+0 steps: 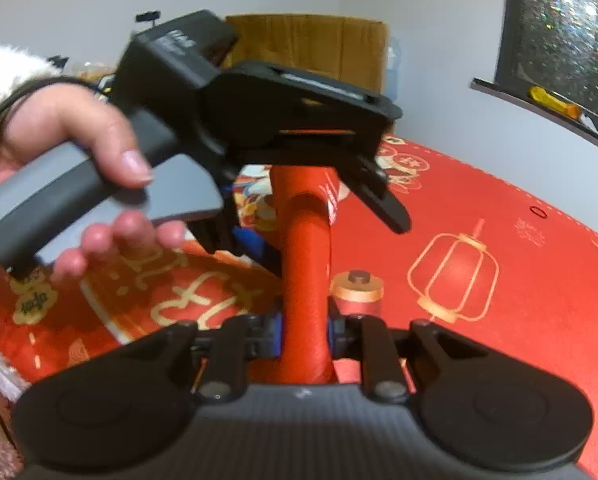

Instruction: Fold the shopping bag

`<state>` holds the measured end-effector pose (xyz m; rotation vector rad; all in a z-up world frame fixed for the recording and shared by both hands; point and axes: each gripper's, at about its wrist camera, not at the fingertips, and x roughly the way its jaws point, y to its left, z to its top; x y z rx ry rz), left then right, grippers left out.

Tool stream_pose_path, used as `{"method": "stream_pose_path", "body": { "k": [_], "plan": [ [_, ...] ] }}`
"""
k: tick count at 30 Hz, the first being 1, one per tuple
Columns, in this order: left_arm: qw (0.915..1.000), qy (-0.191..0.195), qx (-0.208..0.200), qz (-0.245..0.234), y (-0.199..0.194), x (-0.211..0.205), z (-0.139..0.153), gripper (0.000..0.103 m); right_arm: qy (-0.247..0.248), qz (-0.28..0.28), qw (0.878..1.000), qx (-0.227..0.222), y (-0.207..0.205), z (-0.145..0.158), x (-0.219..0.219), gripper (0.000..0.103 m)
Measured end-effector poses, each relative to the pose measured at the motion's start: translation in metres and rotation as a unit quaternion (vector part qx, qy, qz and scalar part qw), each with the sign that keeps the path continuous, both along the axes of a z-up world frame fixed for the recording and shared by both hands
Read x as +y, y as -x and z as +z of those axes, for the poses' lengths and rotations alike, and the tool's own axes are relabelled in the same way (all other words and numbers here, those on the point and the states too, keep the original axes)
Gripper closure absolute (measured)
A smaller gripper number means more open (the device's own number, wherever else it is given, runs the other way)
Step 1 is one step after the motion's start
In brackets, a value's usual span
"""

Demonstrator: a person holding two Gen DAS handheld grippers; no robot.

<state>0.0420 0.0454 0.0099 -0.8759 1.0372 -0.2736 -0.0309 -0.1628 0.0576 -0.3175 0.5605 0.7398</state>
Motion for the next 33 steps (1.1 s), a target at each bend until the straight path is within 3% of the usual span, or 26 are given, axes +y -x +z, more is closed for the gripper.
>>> {"method": "stream_pose_path", "body": {
  "k": [5,9,11,12,16,19,27,33],
  "plan": [
    [0.9998,0.010,0.002,0.015,0.000,0.003,-0.005,0.001,0.012,0.009,1.000,0.000,-0.003,0.004,0.000,0.085],
    [1.0000,0.000,-0.005,0.006,0.000,0.001,-0.006,0.007,0.020,0.020,1.000,-0.010,-0.001,0.003,0.006,0.085],
    [1.0000,-0.004,-0.005,0.004,0.001,0.002,-0.007,0.024,0.016,0.020,1.000,-0.007,-0.005,-0.001,0.008,0.085],
    [1.0000,-0.008,-0.005,0.002,0.002,0.003,-0.009,0.043,0.015,0.019,1.000,-0.006,0.001,-0.002,0.005,0.085],
    [1.0000,0.004,0.003,-0.003,0.003,0.008,-0.011,0.042,0.016,0.025,1.000,-0.006,0.001,-0.006,0.003,0.085],
    [0.9992,0.021,0.016,0.030,0.002,0.018,-0.011,0.038,0.022,0.043,0.999,-0.020,0.004,-0.008,0.002,0.085],
    [0.9959,0.048,0.016,0.075,-0.002,0.042,-0.005,0.033,0.057,0.056,0.993,-0.086,0.026,-0.016,0.009,0.085],
    [0.9976,0.028,-0.003,0.064,-0.002,0.038,-0.001,0.033,0.048,0.025,0.996,-0.072,0.024,-0.017,0.002,0.085]
  ]
}}
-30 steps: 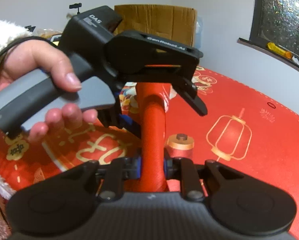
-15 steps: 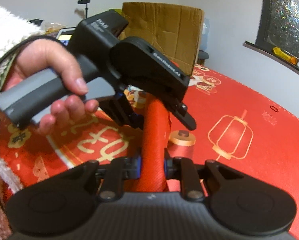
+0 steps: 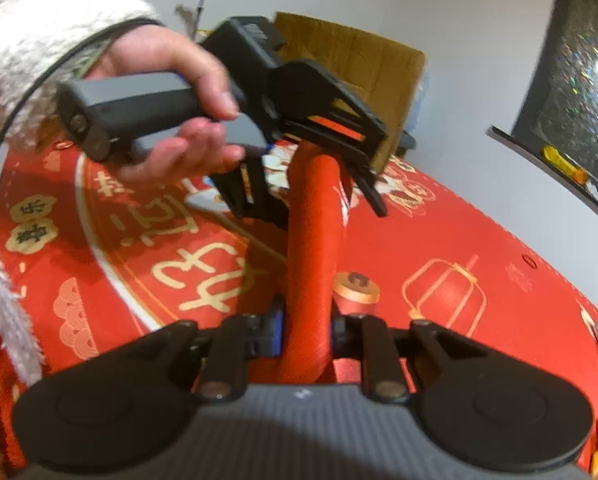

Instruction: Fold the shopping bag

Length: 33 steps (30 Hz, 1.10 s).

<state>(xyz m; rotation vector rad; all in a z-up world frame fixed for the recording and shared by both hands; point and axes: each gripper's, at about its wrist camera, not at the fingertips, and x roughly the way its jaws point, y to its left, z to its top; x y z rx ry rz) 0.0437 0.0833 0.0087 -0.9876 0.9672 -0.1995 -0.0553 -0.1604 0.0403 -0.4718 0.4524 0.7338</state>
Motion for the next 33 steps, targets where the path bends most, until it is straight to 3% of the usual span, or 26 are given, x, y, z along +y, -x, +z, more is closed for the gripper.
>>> {"method": "stream_pose_path", "body": {
  "k": [3,8,14,18,22,28,33],
  "plan": [
    [0.9997,-0.015,-0.018,-0.011,-0.004,-0.009,0.007,0.033,0.001,-0.013,1.000,-0.006,-0.002,-0.001,-0.003,0.085],
    [0.9978,-0.003,-0.061,-0.024,-0.011,-0.026,0.019,0.033,-0.008,-0.046,0.999,-0.018,0.007,0.008,-0.011,0.085],
    [0.9959,0.016,-0.081,-0.035,-0.014,-0.040,0.028,0.033,-0.020,-0.056,0.998,-0.021,0.005,0.018,-0.024,0.085],
    [0.9952,-0.011,-0.084,-0.050,-0.012,-0.044,0.029,0.046,-0.014,-0.042,0.999,-0.020,0.006,0.018,-0.027,0.085],
    [0.9929,-0.055,-0.083,-0.065,0.000,-0.042,0.026,0.062,-0.013,-0.021,1.000,0.014,0.006,0.018,-0.031,0.085],
    [0.9929,-0.077,-0.059,-0.069,0.027,-0.030,0.013,0.066,-0.002,0.035,0.994,0.102,-0.004,0.029,-0.037,0.070],
    [0.9928,-0.085,-0.061,-0.059,0.050,-0.020,0.009,0.066,0.013,0.103,0.978,0.183,-0.016,0.062,-0.045,0.069]
  ]
}}
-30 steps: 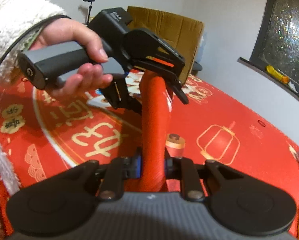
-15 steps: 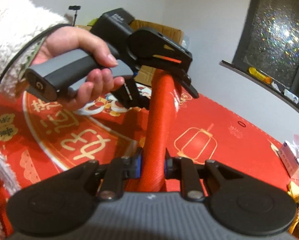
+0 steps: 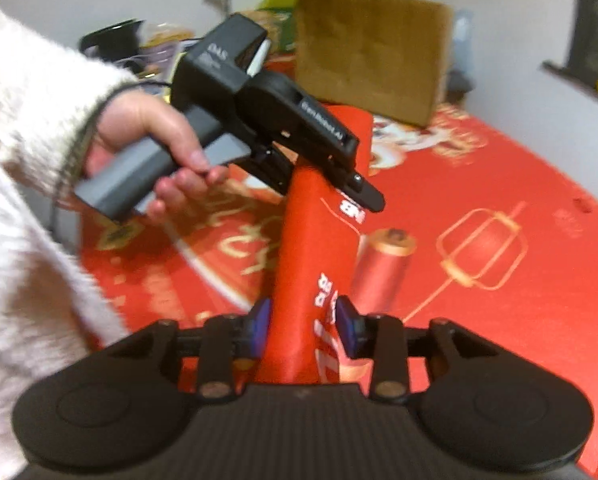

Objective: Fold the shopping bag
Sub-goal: 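Release the strip from the right gripper and swing it away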

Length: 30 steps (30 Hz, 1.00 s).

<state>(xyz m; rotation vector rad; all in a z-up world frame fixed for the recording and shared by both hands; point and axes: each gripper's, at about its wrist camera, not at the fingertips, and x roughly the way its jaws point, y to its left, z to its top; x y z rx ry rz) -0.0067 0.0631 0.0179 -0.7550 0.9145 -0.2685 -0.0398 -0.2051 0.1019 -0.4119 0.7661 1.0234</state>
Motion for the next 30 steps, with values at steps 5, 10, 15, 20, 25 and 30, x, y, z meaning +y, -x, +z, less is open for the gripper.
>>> {"method": "stream_pose_path", "body": {
  "k": [5,10,15,20,25,30],
  "plan": [
    [0.9997,0.002,0.007,0.023,0.012,0.004,-0.015,0.067,-0.013,0.066,0.997,0.041,-0.010,0.065,0.011,0.086],
    [0.9989,0.008,0.004,0.045,0.017,0.006,-0.022,0.067,-0.053,0.134,0.988,0.058,-0.010,0.135,0.089,0.101],
    [0.9983,0.013,0.004,0.056,0.017,0.005,-0.023,0.067,-0.023,0.198,0.974,0.104,0.003,0.144,0.220,0.101],
    [0.9974,0.030,0.007,0.065,0.015,0.006,-0.027,0.067,0.041,0.211,0.965,0.148,0.022,0.113,0.357,0.095],
    [0.9967,0.043,0.002,0.069,0.017,0.009,-0.031,0.067,0.076,0.201,0.967,0.139,0.040,0.070,0.446,0.077],
    [0.9961,0.048,-0.002,0.074,0.015,0.010,-0.032,0.067,0.127,0.262,0.955,0.063,0.075,0.017,0.491,0.057]
  ]
}}
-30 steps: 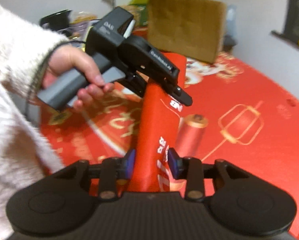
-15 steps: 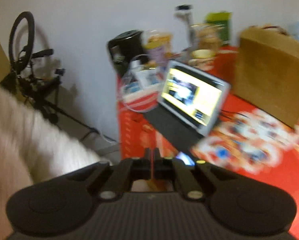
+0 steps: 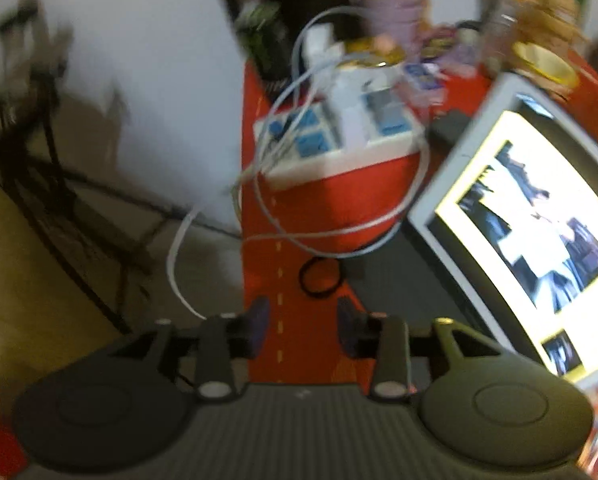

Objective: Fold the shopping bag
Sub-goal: 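Release the strip from the right gripper and swing it away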

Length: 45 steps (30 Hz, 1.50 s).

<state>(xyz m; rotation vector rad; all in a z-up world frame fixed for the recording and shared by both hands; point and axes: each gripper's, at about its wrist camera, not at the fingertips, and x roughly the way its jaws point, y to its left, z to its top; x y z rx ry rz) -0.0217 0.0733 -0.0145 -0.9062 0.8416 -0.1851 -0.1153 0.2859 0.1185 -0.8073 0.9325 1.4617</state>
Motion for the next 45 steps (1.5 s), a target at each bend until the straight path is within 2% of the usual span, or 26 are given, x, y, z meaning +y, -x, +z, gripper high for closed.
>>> {"method": "stream_pose_path", "body": {
  "k": [2,3,6,7,10,18,21,22,24,25,26,30,35,40,45],
  "plan": [
    [1.0000,0.001,-0.002,0.002,-0.002,0.000,-0.001,0.067,-0.013,0.046,0.998,-0.044,0.016,-0.015,0.007,0.057],
    [1.0000,0.003,-0.001,0.004,-0.003,0.001,-0.001,0.067,-0.016,0.064,0.997,-0.049,0.022,-0.022,0.011,0.058],
    [0.9999,0.010,-0.003,0.005,-0.004,0.003,-0.003,0.067,-0.004,0.072,0.997,-0.029,0.026,-0.039,0.023,0.061],
    [0.9999,0.011,-0.003,0.007,-0.005,0.005,-0.004,0.067,0.000,0.071,0.997,-0.021,0.025,-0.044,0.026,0.066],
    [0.9998,0.015,-0.006,0.010,-0.006,0.009,-0.005,0.066,0.002,0.074,0.997,-0.017,0.025,-0.056,0.035,0.069],
    [0.9997,0.018,-0.008,0.016,-0.011,0.016,-0.007,0.066,0.027,0.084,0.996,-0.024,0.022,-0.072,0.043,0.070],
    [0.9996,0.018,-0.010,0.018,-0.011,0.016,-0.007,0.066,0.018,0.095,0.995,-0.034,0.024,-0.074,0.041,0.069],
    [0.9996,0.018,-0.010,0.019,-0.011,0.016,-0.007,0.066,0.017,0.097,0.994,-0.038,0.024,-0.074,0.041,0.072],
    [0.9996,0.019,-0.010,0.020,-0.011,0.016,-0.007,0.066,0.018,0.098,0.994,-0.044,0.024,-0.074,0.041,0.083],
    [0.9996,0.019,-0.011,0.020,-0.011,0.016,-0.007,0.066,0.020,0.098,0.994,-0.048,0.024,-0.074,0.042,0.096],
    [0.9995,0.019,-0.011,0.021,-0.011,0.016,-0.008,0.066,0.023,0.098,0.994,-0.051,0.023,-0.073,0.042,0.100],
    [0.9996,0.016,-0.010,0.020,-0.011,0.015,-0.007,0.066,0.032,0.107,0.992,-0.060,0.029,-0.073,0.037,0.101],
    [0.9997,0.012,-0.009,0.021,-0.012,0.014,-0.006,0.066,0.011,0.051,0.998,0.020,0.012,-0.045,0.020,0.101],
    [0.9998,-0.005,-0.005,0.016,-0.010,0.012,-0.001,0.066,-0.053,0.009,0.995,0.090,-0.011,0.015,-0.011,0.101],
    [0.9996,-0.026,-0.002,0.009,-0.007,0.008,0.004,0.066,-0.122,-0.023,0.986,0.110,-0.037,0.077,-0.080,0.101]
  ]
}}
